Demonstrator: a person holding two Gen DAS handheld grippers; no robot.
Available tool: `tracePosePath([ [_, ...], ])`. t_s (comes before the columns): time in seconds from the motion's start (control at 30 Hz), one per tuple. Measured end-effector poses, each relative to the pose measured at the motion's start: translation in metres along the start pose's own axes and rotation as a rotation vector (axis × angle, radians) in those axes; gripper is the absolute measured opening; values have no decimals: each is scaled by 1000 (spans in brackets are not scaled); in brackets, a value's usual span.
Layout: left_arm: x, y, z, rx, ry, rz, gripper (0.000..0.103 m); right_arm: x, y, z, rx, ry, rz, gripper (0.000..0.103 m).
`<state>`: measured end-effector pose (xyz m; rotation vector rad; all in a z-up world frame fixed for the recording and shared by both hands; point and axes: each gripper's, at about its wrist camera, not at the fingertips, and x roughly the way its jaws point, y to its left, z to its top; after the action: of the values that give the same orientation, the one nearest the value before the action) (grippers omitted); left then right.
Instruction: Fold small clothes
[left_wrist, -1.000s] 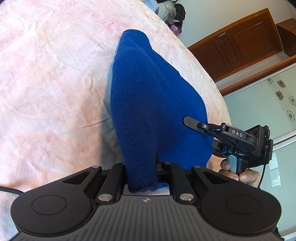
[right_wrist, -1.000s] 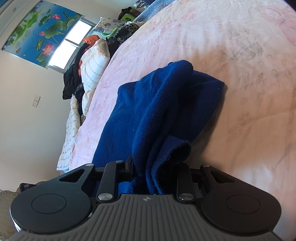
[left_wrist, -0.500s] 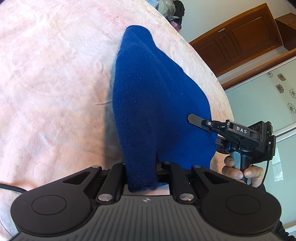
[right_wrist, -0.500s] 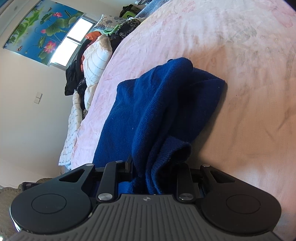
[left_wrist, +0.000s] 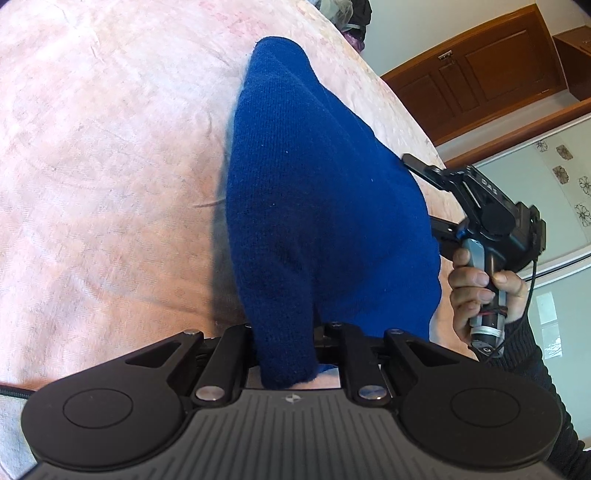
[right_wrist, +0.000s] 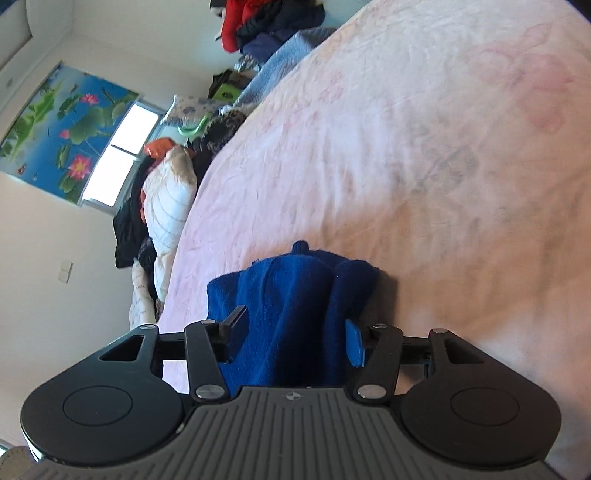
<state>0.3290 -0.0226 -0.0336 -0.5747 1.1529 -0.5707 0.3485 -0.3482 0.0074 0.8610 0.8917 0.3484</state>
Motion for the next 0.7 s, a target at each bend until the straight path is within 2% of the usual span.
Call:
tracePosePath([
  [0.03, -1, -2, 0, 11, -4, 10, 11, 6, 4, -2, -23, 21, -9, 25],
  [0.07, -2, -5, -1, 22, -7, 19, 11, 11, 9, -3, -58, 41, -20, 17],
  [0.13, -6, -11, -3, 43, -16, 23, 10, 9, 19, -7, -129, 38, -39, 17],
  [0.37, -22, -9, -11, 70, 4, 6, 10, -11, 28, -9, -161, 88, 21, 17],
  [0.43, -23, -3, -15, 77, 11, 15, 10, -11, 29, -12, -185, 86, 10, 17],
  [0.47, -21, 0, -15, 72, 15, 22, 10, -10, 27, -13, -186, 81, -8, 18],
  [0.57, -15, 8, -16, 43, 29, 21, 10, -8, 18, -16, -116, 43, -50, 32],
  [0.6, -16, 10, -18, 41, 28, 17, 11, -12, 16, -17, -90, 24, -36, 42],
  [0.7, -19, 15, -21, 24, 23, 9, 12, -37, 13, -24, -59, -10, 11, 55],
])
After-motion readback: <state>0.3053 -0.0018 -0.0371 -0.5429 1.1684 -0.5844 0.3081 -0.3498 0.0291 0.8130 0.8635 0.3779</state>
